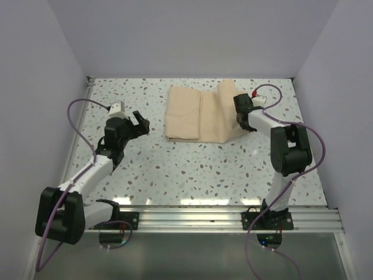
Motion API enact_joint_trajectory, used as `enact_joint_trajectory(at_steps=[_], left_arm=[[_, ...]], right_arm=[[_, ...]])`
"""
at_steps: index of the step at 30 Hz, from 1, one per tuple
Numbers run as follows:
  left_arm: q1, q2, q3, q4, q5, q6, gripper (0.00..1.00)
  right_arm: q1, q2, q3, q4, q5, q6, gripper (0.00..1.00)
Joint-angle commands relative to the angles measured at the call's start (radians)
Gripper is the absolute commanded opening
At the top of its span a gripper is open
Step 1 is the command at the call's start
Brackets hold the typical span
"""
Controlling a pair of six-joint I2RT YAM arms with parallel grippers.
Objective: Open and lay out the surgical kit
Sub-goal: Open the surgical kit at the center of the board.
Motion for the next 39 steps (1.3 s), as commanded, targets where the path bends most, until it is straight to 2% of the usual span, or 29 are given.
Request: enact_joint_trajectory(at_steps=[1,3,4,5,6,7,12,18,21,23,25,31,35,39], left_arm=[[-0.053,0.08,0.061,0.046,0.0,0.061,1.0],[-0.084,0.129,0.093,0.037,-0.013,0.074,1.0],[-0.095,0.187,0.137,0.014,-0.019,0.088,1.0],[-0.119,0.218,0.165,-0.002,-0.036,0.096,1.0],[-0.133,0.246,0.192,-0.015,-0.043,0.102,1.0],[-0.147,0.299,0.246,-0.041,-0.051,0.111,1.0],[-0.269,0.414,0.402,-0.071,-0.106,0.131,1.0],[-0.401,0.559,0.552,-0.104,-0.175,0.189,1.0],[-0.461,0.706,0.619,-0.118,-0.214,0.232,1.0],[-0.509,0.77,0.69,-0.17,-0.322,0.233,1.0],[-0.53,0.864,0.763,-0.215,-0.388,0.214,1.0],[-0.535,1.02,0.887,-0.333,-0.416,0.145,1.0],[-0.537,1.034,0.903,-0.37,-0.461,0.116,1.0],[-0.537,0.97,0.862,-0.37,-0.484,0.105,1.0]], right_arm=[[-0.038,0.037,0.056,-0.045,-0.022,0.071,0.0],[-0.053,0.055,0.072,-0.033,-0.106,0.042,0.0],[-0.065,0.058,0.072,-0.03,-0.132,0.037,0.42],[-0.067,0.052,0.07,-0.022,-0.14,0.031,0.68],[-0.07,0.047,0.07,-0.027,-0.131,0.022,0.9],[-0.071,0.04,0.073,-0.028,-0.122,0.016,0.99],[-0.082,-0.066,0.07,-0.057,-0.034,0.011,0.99],[-0.082,-0.183,0.05,-0.014,-0.111,-0.02,0.99],[-0.082,-0.222,0.052,-0.002,-0.146,-0.029,0.98],[-0.084,-0.242,0.052,0.012,-0.184,-0.035,0.98],[-0.084,-0.25,0.052,0.022,-0.206,-0.043,0.98],[-0.082,-0.269,0.035,0.036,-0.267,-0.047,0.98],[-0.082,-0.276,0.033,0.036,-0.269,-0.049,0.98],[-0.084,-0.273,0.029,0.042,-0.272,-0.047,0.98]])
